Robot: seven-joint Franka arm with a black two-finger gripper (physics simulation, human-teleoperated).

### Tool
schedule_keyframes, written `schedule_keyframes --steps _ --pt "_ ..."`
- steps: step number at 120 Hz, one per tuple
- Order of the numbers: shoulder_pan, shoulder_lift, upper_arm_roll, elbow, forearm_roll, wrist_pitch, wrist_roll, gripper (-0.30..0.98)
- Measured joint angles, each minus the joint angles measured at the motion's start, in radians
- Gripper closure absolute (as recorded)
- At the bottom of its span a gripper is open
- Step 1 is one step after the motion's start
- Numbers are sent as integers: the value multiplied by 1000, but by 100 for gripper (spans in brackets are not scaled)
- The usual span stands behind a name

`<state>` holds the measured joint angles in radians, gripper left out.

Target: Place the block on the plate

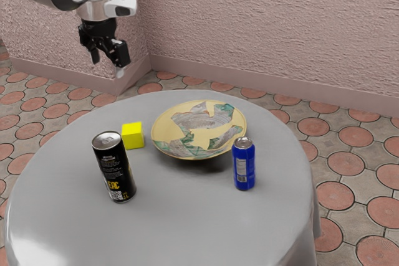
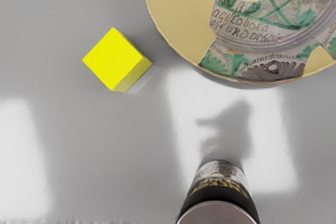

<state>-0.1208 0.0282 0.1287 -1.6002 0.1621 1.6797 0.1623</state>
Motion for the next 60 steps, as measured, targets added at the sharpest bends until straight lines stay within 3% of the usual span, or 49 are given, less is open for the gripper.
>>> schedule_keyframes --steps 38,60 --pt "113 -51 17 -174 -6 89 69 0" --pt "195 -2 10 -187 -3 155 189 0"
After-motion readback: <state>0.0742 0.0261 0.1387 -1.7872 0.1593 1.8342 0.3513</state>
